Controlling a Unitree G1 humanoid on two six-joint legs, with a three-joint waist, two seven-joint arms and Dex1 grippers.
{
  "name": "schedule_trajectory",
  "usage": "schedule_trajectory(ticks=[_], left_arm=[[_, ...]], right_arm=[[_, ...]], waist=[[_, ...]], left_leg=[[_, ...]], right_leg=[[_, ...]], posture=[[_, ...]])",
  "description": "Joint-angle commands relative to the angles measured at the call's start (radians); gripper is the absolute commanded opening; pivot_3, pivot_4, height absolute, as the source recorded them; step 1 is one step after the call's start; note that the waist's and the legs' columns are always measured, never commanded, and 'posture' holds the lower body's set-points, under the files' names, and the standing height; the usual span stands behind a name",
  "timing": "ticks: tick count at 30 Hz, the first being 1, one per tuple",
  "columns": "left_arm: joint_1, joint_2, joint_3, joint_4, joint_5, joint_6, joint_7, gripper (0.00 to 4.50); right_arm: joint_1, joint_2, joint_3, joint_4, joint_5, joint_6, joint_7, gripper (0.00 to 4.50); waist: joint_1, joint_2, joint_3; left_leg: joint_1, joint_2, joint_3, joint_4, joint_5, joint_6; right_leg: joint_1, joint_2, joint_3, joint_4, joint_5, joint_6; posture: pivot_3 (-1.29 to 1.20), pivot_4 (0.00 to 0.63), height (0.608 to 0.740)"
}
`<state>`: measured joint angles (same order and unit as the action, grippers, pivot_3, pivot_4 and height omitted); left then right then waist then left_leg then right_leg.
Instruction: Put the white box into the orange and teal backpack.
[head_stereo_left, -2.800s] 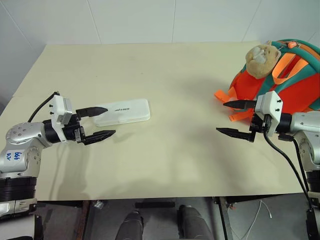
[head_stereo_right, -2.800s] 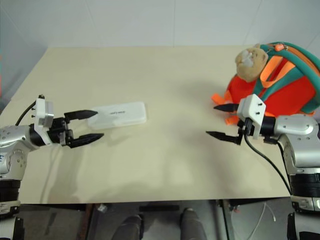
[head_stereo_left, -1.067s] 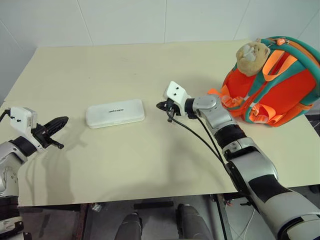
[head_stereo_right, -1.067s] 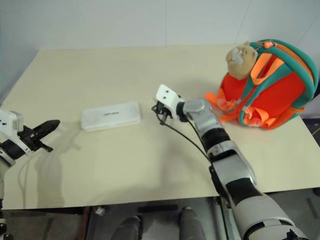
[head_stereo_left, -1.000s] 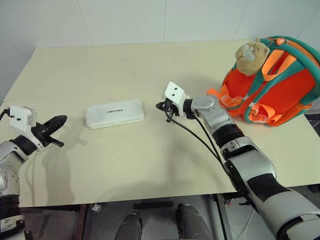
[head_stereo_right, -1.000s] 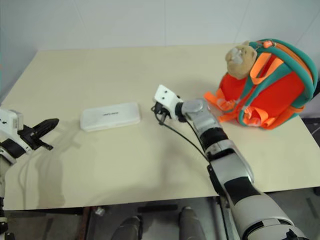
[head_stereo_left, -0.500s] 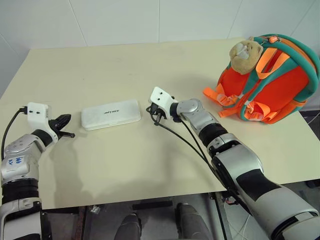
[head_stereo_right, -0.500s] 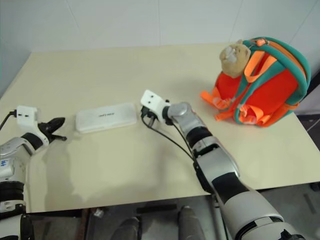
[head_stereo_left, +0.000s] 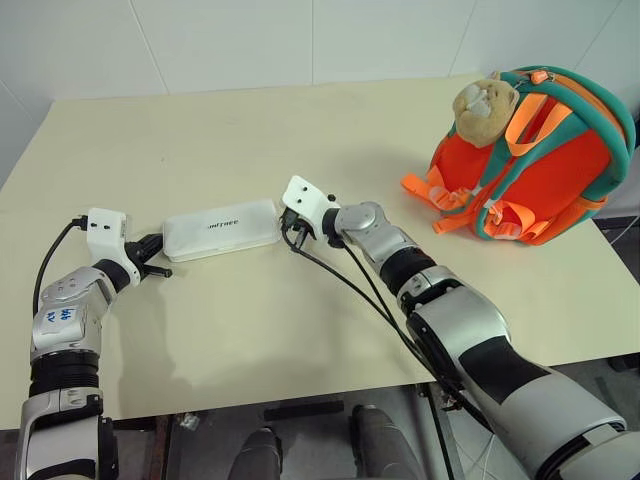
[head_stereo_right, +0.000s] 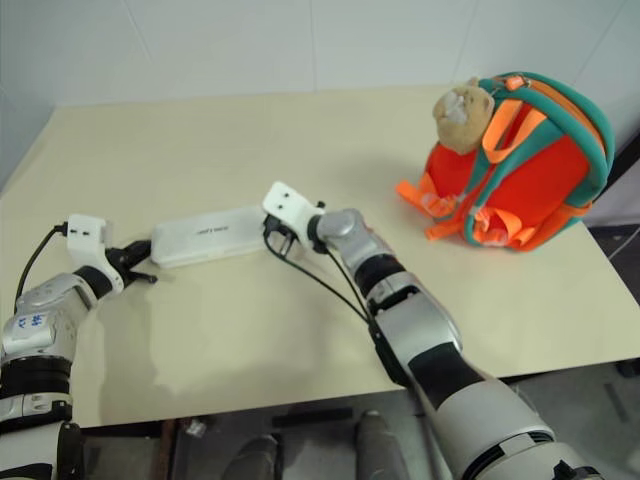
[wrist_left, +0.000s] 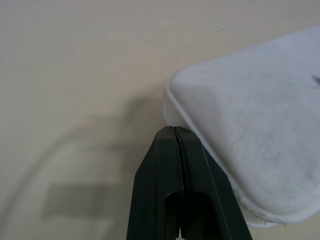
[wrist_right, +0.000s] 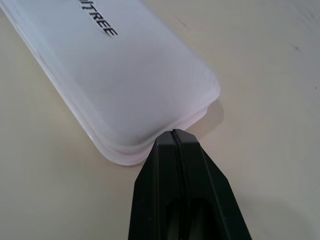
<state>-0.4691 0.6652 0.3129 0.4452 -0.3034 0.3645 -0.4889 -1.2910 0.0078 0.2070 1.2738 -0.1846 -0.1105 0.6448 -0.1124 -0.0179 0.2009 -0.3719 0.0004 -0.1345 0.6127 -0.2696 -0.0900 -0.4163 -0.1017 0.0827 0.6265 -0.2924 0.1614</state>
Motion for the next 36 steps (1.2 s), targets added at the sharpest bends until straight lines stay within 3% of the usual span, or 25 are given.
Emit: schedule_trajectory(ticks=[1, 9, 17, 29, 36], left_arm=[[-0.016, -0.002, -0.012, -0.022, -0.004, 0.001, -0.035, 0.03], [-0.034, -0.014, -0.034, -0.014, -0.003, -0.001, -0.069, 0.03], [-0.046, -0.01, -0.045, 0.017, 0.01, -0.017, -0.077, 0.03], [-0.033, -0.002, -0.042, 0.024, 0.013, -0.026, -0.078, 0.03], [-0.039, -0.003, -0.047, 0.011, 0.018, -0.013, -0.081, 0.03]], right_arm=[[-0.018, 0.019, -0.02, -0.023, 0.016, -0.028, 0.028, 0.0], [0.01, 0.027, -0.033, -0.053, 0.022, -0.031, 0.069, 0.0], [-0.007, -0.04, -0.057, -0.07, 0.032, -0.021, 0.092, 0.0], [-0.021, -0.127, -0.102, -0.018, 0.028, 0.011, 0.017, 0.0], [0.005, -0.094, -0.091, 0.018, 0.0, 0.013, -0.015, 0.0]], waist=[[0.0, 0.0, 0.0], [0.001, 0.0, 0.0], [0.002, 0.0, 0.0], [0.002, 0.0, 0.0], [-0.002, 0.0, 0.0]], left_leg=[[0.0, 0.0, 0.0, 0.0, 0.0, 0.0], [0.0, 0.0, 0.0, 0.0, 0.0, 0.0], [0.0, 0.0, 0.0, 0.0, 0.001, -0.002], [0.0, 0.0, 0.0, 0.0, 0.001, -0.002], [0.0, 0.0, 0.001, 0.0, 0.001, -0.002]], right_leg=[[0.0, 0.0, 0.0, 0.0, 0.0, 0.0], [0.0, 0.0, 0.0, 0.0, 0.0, 0.0], [0.0, 0.0, 0.0, 0.001, 0.0, 0.0], [0.0, 0.0, 0.0, 0.001, 0.0, 0.0], [0.0, 0.0, 0.001, 0.0, 0.0, 0.0]], posture=[[0.0, 0.15, 0.74], [0.0, 0.15, 0.74], [0.0, 0.15, 0.74], [0.0, 0.15, 0.74], [0.0, 0.15, 0.74]])
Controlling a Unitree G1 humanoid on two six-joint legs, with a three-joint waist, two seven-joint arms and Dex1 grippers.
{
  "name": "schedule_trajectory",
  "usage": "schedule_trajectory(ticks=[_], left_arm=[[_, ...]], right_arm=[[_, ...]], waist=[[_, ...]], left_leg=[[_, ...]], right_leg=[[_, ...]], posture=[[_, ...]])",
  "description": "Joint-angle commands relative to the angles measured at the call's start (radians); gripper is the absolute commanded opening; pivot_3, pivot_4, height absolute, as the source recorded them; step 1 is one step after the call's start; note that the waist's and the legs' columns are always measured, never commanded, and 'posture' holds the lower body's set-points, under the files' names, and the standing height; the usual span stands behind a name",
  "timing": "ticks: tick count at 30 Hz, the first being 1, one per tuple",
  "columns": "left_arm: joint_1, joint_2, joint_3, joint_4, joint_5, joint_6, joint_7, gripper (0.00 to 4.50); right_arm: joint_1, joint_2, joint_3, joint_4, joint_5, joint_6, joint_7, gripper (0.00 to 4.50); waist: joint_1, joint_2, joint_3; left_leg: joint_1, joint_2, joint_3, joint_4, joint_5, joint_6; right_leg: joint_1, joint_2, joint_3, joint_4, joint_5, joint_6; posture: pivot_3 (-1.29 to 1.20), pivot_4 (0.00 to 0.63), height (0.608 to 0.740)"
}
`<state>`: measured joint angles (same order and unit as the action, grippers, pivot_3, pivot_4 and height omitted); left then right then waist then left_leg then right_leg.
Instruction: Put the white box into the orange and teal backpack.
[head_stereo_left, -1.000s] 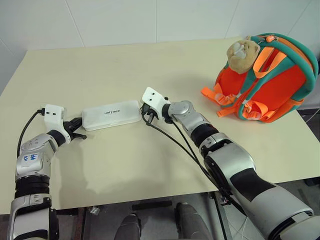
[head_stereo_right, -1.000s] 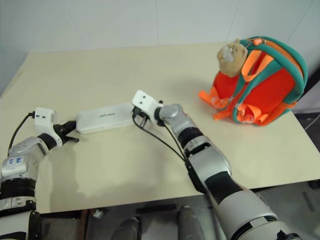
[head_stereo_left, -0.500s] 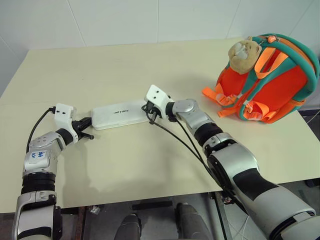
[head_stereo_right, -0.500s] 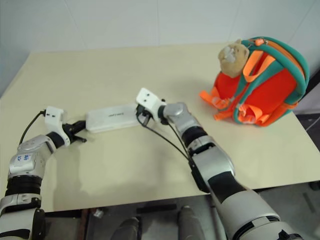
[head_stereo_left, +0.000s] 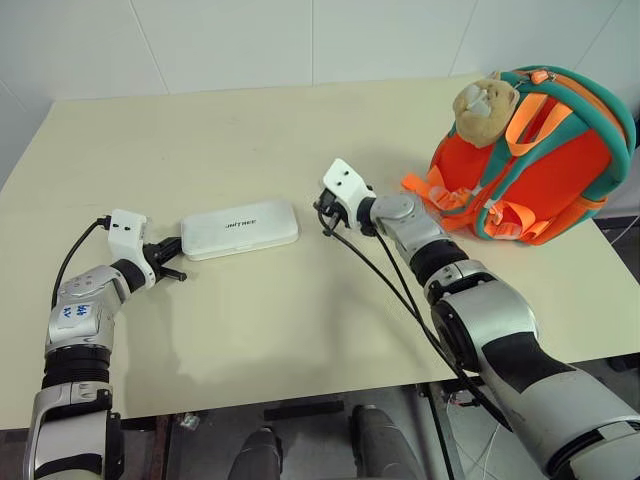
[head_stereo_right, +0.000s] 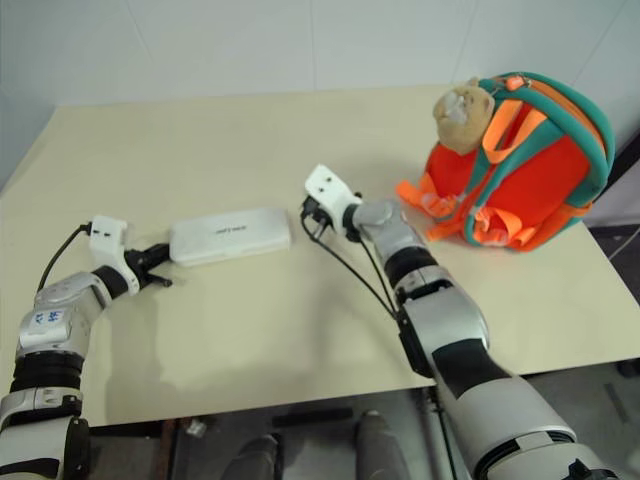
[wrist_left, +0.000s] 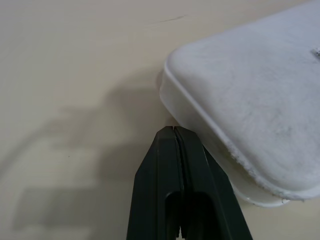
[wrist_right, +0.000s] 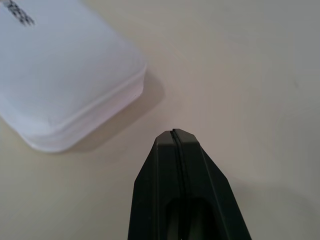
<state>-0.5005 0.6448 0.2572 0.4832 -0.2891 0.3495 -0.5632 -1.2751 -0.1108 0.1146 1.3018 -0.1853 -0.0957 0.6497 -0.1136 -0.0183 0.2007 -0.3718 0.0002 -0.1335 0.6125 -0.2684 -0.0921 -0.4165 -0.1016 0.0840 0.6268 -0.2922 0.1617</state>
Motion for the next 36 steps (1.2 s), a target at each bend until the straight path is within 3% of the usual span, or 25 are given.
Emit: schedule_trajectory(ticks=[1, 13, 22, 28, 36], left_arm=[[-0.008, 0.016, 0.008, -0.032, 0.003, 0.004, -0.007, 0.03], [-0.005, -0.011, -0.012, -0.077, -0.002, 0.035, -0.013, 0.03], [0.065, -0.042, -0.066, -0.244, -0.053, 0.147, -0.109, 0.03], [0.116, -0.045, -0.097, -0.345, -0.072, 0.221, -0.152, 0.03], [0.155, -0.023, -0.121, -0.369, -0.06, 0.254, -0.182, 0.03]], right_arm=[[-0.011, 0.033, 0.001, -0.007, -0.002, -0.004, -0.024, 0.0], [-0.011, 0.1, 0.003, -0.01, -0.015, -0.008, -0.001, 0.0], [0.052, 0.047, 0.007, -0.072, -0.001, -0.012, 0.113, 0.0], [0.168, -0.024, 0.01, -0.247, 0.028, 0.044, 0.212, 0.0], [0.381, -0.115, 0.023, -0.682, 0.071, 0.264, 0.272, 0.0]], waist=[[-0.002, 0.0, 0.0], [0.0, 0.0, 0.0], [0.002, 0.0, 0.0], [0.003, 0.0, 0.0], [0.013, 0.0, 0.0]], left_leg=[[0.0, 0.0, 0.0, 0.0, 0.0, 0.0], [0.0, 0.0, 0.0, 0.0, 0.0, 0.0], [0.0, 0.0, 0.001, 0.0, 0.0, 0.0], [0.0, 0.0, 0.001, 0.001, 0.0, 0.0], [0.002, 0.0, 0.001, 0.002, 0.0, 0.0]], right_leg=[[0.0, 0.0, 0.0, 0.0, 0.0, 0.0], [0.0, 0.0, 0.001, 0.001, 0.0, 0.0], [0.0, 0.0, 0.001, 0.0, 0.0, 0.0], [0.0, 0.0, 0.001, 0.0, 0.0, 0.0], [0.001, 0.0, 0.002, -0.001, 0.0, 0.0]], posture=[[0.0, 0.15, 0.74], [0.0, 0.15, 0.74], [0.0, 0.15, 0.74], [0.0, 0.15, 0.74], [0.0, 0.15, 0.74]])
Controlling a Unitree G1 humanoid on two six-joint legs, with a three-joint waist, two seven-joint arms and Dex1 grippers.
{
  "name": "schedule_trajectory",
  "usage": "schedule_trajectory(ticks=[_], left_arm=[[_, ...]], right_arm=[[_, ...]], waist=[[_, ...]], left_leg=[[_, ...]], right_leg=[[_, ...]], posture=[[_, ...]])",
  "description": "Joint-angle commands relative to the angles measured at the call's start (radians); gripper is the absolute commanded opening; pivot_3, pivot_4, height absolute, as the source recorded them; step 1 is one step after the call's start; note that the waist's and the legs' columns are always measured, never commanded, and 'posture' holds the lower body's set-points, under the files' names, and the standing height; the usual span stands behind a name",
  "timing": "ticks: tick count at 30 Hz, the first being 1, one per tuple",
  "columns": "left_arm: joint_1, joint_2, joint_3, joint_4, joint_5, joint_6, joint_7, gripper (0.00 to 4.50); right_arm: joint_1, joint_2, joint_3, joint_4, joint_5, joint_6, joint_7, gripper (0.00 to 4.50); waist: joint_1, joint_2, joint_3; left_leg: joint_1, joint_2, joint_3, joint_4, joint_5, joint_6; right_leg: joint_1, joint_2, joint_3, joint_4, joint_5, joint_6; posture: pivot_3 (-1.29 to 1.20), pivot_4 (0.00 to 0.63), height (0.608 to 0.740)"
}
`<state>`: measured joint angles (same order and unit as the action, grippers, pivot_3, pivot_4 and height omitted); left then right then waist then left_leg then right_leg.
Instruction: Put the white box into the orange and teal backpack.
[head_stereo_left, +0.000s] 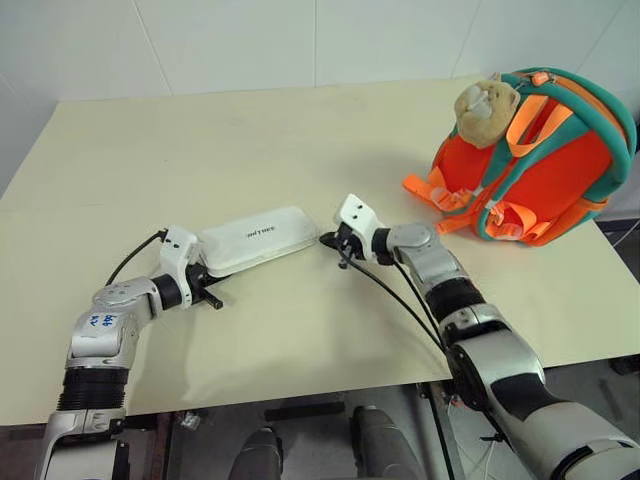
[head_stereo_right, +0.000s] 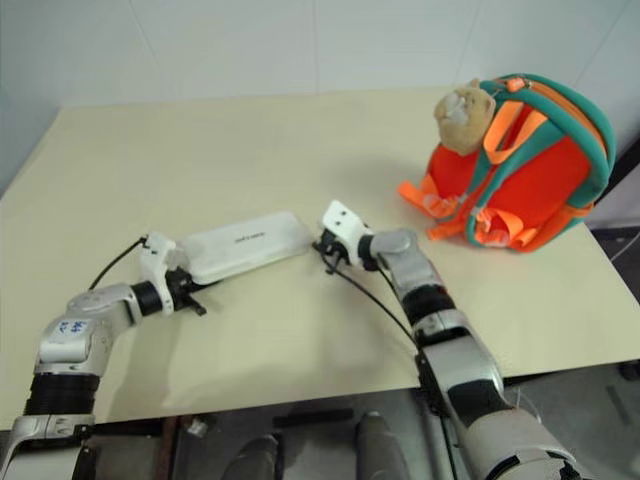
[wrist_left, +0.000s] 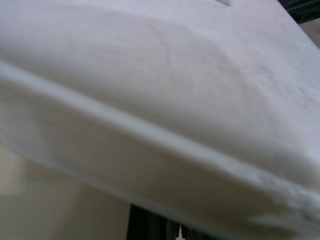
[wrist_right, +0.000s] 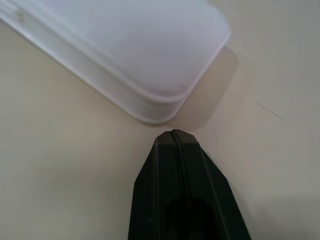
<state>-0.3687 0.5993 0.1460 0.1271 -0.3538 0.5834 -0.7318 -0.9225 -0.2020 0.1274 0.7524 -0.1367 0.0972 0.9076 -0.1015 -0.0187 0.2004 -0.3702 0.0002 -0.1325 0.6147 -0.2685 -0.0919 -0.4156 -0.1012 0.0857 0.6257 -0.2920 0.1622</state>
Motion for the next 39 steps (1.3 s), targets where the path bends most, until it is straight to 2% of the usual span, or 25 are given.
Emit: schedule_trajectory(ticks=[1, 8, 12, 18, 28, 39], left_arm=[[0.027, 0.037, -0.009, -0.006, 0.015, 0.023, -0.012, 0.03], [0.094, 0.125, 0.021, -0.035, 0.042, 0.09, 0.035, 0.03], [0.166, 0.175, 0.078, -0.078, 0.072, 0.127, 0.119, 0.03], [0.214, 0.193, 0.137, -0.118, 0.081, 0.139, 0.202, 0.03], [0.163, 0.089, 0.169, -0.277, -0.08, 0.228, 0.179, 0.03], [0.11, 0.055, 0.161, -0.277, -0.094, 0.24, 0.207, 0.03]], right_arm=[[0.04, -0.03, 0.013, -0.165, 0.026, 0.091, 0.015, 0.0], [0.05, -0.053, 0.029, -0.226, 0.037, 0.134, 0.002, 0.0], [0.016, -0.043, 0.032, -0.172, 0.042, 0.101, -0.005, 0.0], [-0.076, -0.01, 0.021, 0.004, 0.05, -0.005, -0.035, 0.0], [-0.252, 0.085, 0.016, 0.368, 0.023, -0.191, -0.171, 0.0], [-0.253, 0.117, 0.021, 0.416, 0.017, -0.231, -0.132, 0.0]], waist=[[0.001, 0.0, 0.0], [-0.007, 0.0, 0.0], [-0.012, 0.0, 0.0], [-0.013, 0.0, 0.0], [-0.008, 0.0, 0.0], [-0.011, 0.0, 0.0]], left_leg=[[0.0, 0.0, 0.0, 0.0, 0.0, 0.0], [0.003, 0.0, 0.002, 0.0, 0.0, 0.0], [0.004, 0.0, 0.003, 0.0, 0.0, 0.001], [0.007, 0.001, 0.004, 0.0, 0.0, 0.001], [0.004, 0.002, 0.004, -0.002, 0.0, 0.001], [0.001, 0.002, 0.004, -0.002, -0.001, 0.001]], right_leg=[[0.0, 0.0, 0.0, 0.0, 0.0, 0.0], [0.0, 0.001, 0.002, 0.001, 0.0, 0.0], [0.001, 0.001, 0.003, 0.001, 0.0, 0.0], [0.002, 0.002, 0.004, 0.001, 0.001, -0.001], [0.001, 0.002, 0.004, -0.002, 0.001, -0.001], [0.0, 0.002, 0.004, -0.004, 0.001, 0.0]], posture=[[0.0, 0.15, 0.74], [0.0, 0.15, 0.74], [0.0, 0.15, 0.74], [0.0, 0.15, 0.74], [0.0, 0.15, 0.74], [0.0, 0.15, 0.74]])
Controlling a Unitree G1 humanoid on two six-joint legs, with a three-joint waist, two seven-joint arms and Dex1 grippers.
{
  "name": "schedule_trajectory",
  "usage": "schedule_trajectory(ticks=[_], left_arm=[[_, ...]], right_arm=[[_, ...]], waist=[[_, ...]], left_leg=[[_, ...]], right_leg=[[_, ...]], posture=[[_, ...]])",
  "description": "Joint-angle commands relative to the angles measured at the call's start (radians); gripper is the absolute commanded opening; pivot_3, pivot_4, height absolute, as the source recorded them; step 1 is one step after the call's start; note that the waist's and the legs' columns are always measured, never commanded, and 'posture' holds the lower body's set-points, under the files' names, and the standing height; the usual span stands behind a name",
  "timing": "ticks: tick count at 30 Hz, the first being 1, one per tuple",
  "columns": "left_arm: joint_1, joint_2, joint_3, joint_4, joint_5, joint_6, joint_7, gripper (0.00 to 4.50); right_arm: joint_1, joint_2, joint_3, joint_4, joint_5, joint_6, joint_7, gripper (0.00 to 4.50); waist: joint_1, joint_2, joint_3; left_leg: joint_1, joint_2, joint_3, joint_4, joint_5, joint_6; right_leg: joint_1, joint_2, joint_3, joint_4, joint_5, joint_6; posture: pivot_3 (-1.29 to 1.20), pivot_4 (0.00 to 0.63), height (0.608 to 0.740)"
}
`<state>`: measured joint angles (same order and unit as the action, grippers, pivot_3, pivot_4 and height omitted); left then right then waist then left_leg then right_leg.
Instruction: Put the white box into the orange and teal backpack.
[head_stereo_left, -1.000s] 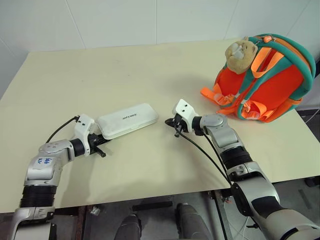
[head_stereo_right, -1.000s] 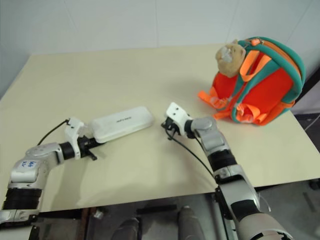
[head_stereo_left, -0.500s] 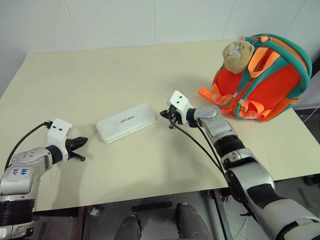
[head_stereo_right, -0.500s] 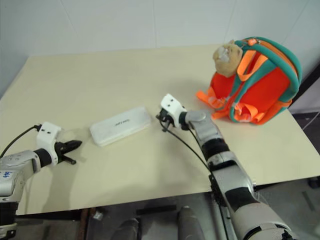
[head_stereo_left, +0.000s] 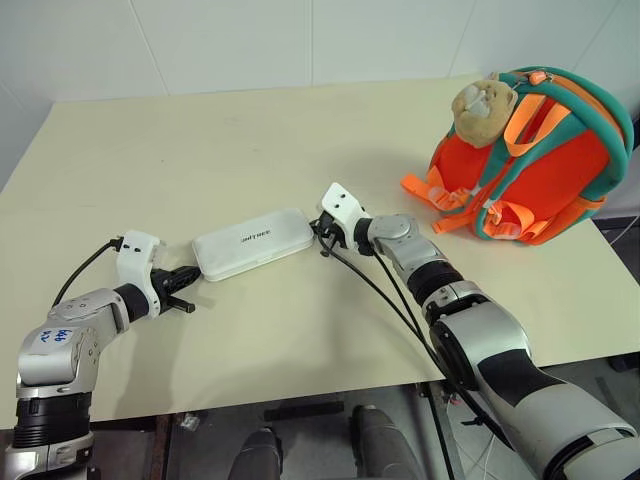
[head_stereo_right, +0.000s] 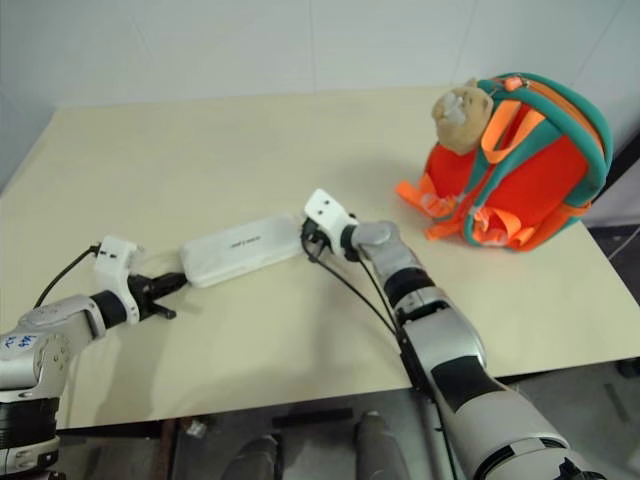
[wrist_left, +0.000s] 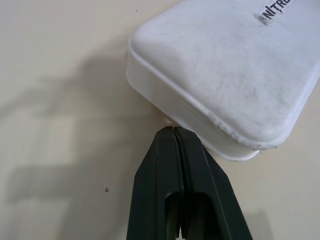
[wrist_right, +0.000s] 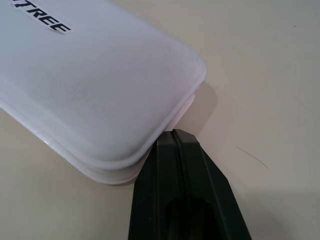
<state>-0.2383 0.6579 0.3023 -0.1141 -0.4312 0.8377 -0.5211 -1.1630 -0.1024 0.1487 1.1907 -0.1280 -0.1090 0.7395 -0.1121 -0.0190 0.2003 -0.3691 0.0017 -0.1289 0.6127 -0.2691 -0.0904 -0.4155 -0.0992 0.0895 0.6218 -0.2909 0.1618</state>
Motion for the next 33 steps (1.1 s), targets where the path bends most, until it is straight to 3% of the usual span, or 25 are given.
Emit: schedule_trajectory(ticks=[1, 11, 19, 29, 33], left_arm=[[-0.021, -0.001, -0.004, -0.029, -0.011, -0.019, -0.009, 0.03], [-0.03, 0.041, -0.075, 0.036, 0.018, -0.05, -0.082, 0.03], [-0.021, 0.103, -0.119, 0.119, 0.069, -0.099, -0.131, 0.03], [0.161, 0.213, -0.036, 0.021, 0.11, -0.057, -0.072, 0.03], [0.213, 0.194, 0.028, -0.063, 0.088, -0.045, -0.043, 0.03]], right_arm=[[-0.006, 0.013, 0.001, -0.032, 0.009, -0.026, 0.045, 0.0], [0.082, -0.038, -0.002, -0.205, 0.031, 0.031, 0.141, 0.0], [0.232, -0.102, -0.004, -0.536, 0.067, 0.209, 0.173, 0.0], [0.244, -0.093, 0.011, -0.56, 0.076, 0.244, 0.147, 0.0], [0.233, -0.077, 0.016, -0.527, 0.075, 0.229, 0.14, 0.0]], waist=[[-0.001, 0.0, 0.0], [0.002, 0.0, 0.0], [0.004, 0.0, 0.0], [-0.002, 0.0, 0.0], [0.001, 0.0, 0.0]], left_leg=[[0.0, 0.0, 0.0, 0.0, 0.0, 0.0], [0.0, 0.0, 0.0, 0.0, 0.0, 0.0], [0.0, 0.0, 0.0, 0.001, 0.0, 0.0], [0.003, 0.001, 0.002, 0.0, 0.0, 0.001], [0.003, 0.001, 0.002, 0.0, 0.0, 0.001]], right_leg=[[0.0, 0.0, 0.0, 0.0, 0.0, 0.0], [0.0, 0.0, 0.0, 0.0, 0.0, 0.0], [0.0, 0.0, 0.0, 0.001, 0.0, 0.0], [0.0, 0.001, 0.001, 0.002, 0.0, 0.0], [0.0, 0.001, 0.001, 0.002, 0.0, 0.0]], posture=[[0.0, 0.15, 0.74], [0.0, 0.15, 0.74], [0.0, 0.15, 0.74], [0.0, 0.15, 0.74], [0.0, 0.15, 0.74]])
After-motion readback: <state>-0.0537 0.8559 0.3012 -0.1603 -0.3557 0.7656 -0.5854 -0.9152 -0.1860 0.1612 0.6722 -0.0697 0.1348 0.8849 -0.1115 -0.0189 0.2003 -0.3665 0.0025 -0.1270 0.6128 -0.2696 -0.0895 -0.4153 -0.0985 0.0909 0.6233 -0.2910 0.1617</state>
